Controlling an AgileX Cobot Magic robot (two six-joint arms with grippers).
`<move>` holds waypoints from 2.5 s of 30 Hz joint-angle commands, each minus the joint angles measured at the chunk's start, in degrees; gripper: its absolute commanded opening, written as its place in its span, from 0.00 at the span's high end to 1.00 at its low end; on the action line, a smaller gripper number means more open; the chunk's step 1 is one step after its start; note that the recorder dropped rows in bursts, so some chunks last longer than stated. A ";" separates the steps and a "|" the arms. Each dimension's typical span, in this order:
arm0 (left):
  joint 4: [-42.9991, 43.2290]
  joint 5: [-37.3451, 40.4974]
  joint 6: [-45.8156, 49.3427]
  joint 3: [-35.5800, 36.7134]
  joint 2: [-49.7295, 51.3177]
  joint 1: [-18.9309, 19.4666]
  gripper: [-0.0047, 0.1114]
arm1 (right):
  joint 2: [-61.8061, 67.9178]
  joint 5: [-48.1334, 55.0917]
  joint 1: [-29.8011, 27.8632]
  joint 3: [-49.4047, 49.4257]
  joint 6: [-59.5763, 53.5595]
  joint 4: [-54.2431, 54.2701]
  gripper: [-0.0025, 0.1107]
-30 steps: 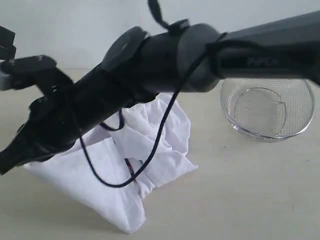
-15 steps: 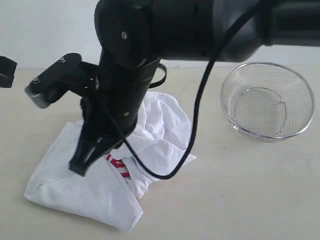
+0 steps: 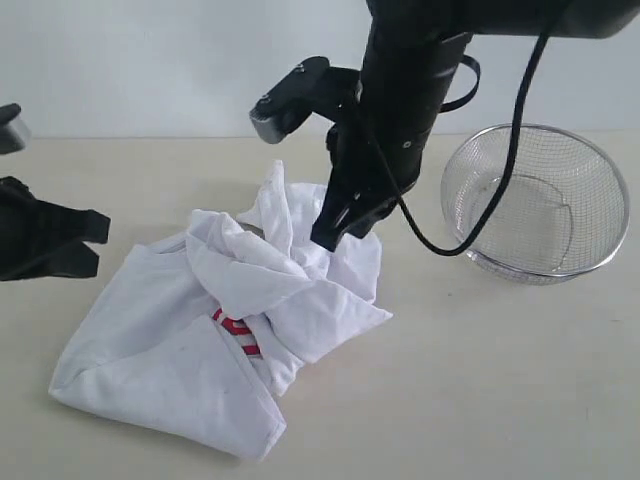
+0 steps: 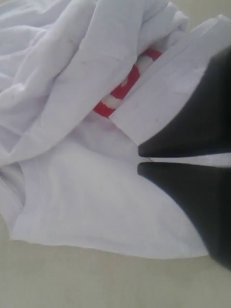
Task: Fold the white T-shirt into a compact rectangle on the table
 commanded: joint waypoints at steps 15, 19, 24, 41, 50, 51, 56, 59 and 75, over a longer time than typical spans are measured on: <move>-7.38 -4.20 6.27 0.55 7.63 -0.04 0.92 | 9.28 -6.68 -0.47 -0.20 -8.12 16.37 0.44; -7.38 -4.20 6.27 0.55 7.63 -0.04 0.92 | 9.38 -8.10 -0.47 -0.20 -11.00 17.55 0.44; -7.41 -3.94 6.25 0.55 7.63 -0.04 0.92 | 12.05 -8.06 -0.47 -0.20 -11.11 17.35 0.44; -7.41 -4.54 8.35 0.55 7.63 -0.04 0.92 | 1.84 -9.54 -0.47 -0.43 -11.26 16.92 0.98; -7.70 -8.99 9.05 0.55 7.63 -0.04 0.92 | -5.82 -8.67 -0.47 -0.43 -12.24 16.66 0.98; -7.70 -9.39 9.05 0.55 7.63 -0.04 0.92 | -5.82 -8.45 -0.47 -0.26 -12.24 16.66 0.98; -8.00 -8.17 11.01 0.55 7.63 -0.04 0.92 | -5.44 -8.34 -0.47 -0.29 -12.24 16.66 0.98; -11.31 -6.16 14.75 0.44 7.63 -0.04 0.92 | -5.89 -8.71 -0.47 -0.29 -12.39 16.66 0.98; -22.93 -4.97 25.95 0.44 7.63 -0.04 0.92 | -17.95 0.53 -0.47 -0.19 -11.07 18.31 0.98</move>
